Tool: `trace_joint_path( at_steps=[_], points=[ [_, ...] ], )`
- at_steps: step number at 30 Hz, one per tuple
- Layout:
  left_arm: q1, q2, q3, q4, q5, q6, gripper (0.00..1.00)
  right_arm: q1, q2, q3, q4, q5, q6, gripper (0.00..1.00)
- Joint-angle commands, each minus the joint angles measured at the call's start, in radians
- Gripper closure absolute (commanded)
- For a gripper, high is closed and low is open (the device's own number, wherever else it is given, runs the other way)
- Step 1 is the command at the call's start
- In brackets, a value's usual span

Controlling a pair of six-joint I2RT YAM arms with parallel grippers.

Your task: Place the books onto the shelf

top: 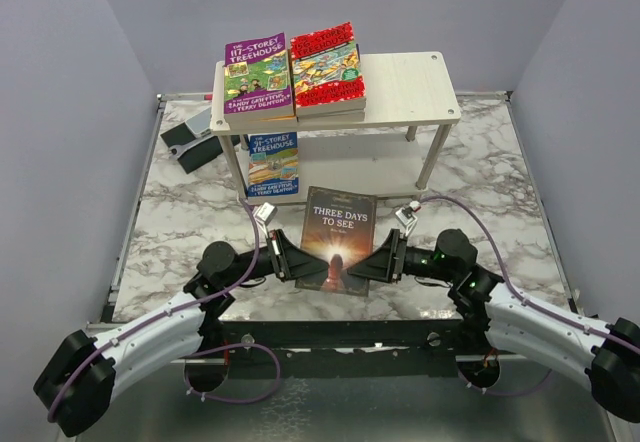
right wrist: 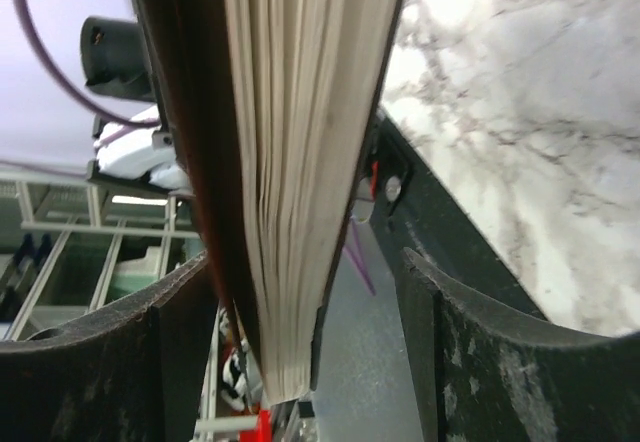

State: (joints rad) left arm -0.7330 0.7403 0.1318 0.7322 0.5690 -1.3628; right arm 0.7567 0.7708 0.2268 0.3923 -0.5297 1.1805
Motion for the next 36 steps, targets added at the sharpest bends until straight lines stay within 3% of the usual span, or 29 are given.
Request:
trace_joint_path(
  at_steps=[1,13,21,28,31,33,36],
  points=[
    [0.002,-0.035,-0.014,0.107,-0.089,-0.013,1.00,0.061,0.024,-0.005,0.146,-0.024,0.054,0.30],
    [0.003,-0.071,-0.026,-0.044,-0.157,0.071,1.00,0.089,-0.055,-0.002,0.126,0.045,0.067,0.55],
    [0.004,-0.137,0.021,-0.243,-0.213,0.165,1.00,0.090,-0.060,0.042,-0.004,0.111,0.047,0.65],
    [0.004,-0.129,0.035,-0.255,-0.228,0.178,1.00,0.102,0.027,0.100,0.024,0.125,0.040,0.70],
    [0.003,-0.134,0.035,-0.255,-0.235,0.177,1.00,0.104,0.062,0.114,0.045,0.133,0.041,0.82],
    [0.004,-0.139,0.038,-0.266,-0.241,0.177,1.00,0.105,0.086,0.125,0.047,0.139,0.039,0.97],
    [0.003,-0.143,0.069,-0.352,-0.262,0.210,1.00,0.105,0.099,0.149,0.000,0.166,0.023,0.99]
  ],
)
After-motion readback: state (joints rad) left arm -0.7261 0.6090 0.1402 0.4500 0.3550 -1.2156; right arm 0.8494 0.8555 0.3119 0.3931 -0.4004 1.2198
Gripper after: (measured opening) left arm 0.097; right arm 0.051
